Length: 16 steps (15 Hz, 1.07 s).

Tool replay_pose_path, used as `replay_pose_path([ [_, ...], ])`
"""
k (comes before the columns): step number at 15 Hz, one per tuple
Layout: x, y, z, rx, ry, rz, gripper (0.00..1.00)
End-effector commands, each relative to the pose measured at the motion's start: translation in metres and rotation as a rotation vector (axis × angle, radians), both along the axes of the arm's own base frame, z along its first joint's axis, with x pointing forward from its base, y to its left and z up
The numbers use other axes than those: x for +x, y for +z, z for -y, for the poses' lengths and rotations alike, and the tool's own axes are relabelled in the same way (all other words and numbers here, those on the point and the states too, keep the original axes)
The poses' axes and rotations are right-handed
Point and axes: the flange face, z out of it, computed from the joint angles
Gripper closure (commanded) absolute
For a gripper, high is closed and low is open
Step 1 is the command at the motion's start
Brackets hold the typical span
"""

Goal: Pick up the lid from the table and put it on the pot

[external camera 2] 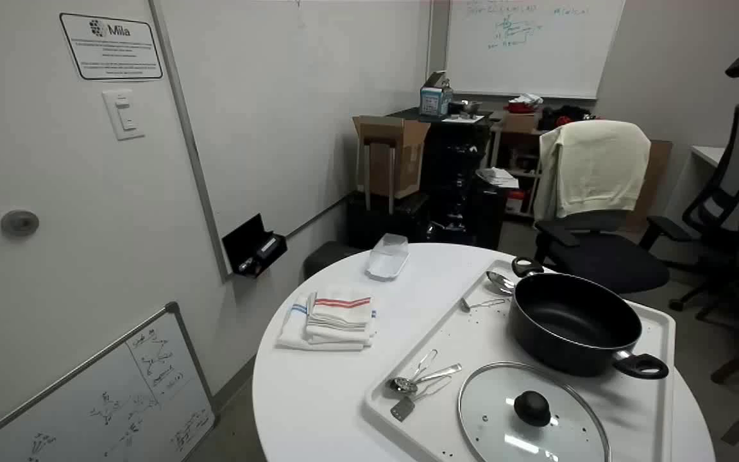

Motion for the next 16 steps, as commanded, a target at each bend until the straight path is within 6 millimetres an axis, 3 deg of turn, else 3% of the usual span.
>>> replay_pose_path([
  [1, 0.0001, 0.0005, 0.0001, 0.0, 0.0, -0.001, 0.0],
  [16, 0.0047, -0.0032, 0.0013, -0.007, 0.012, 0.016, 0.0],
])
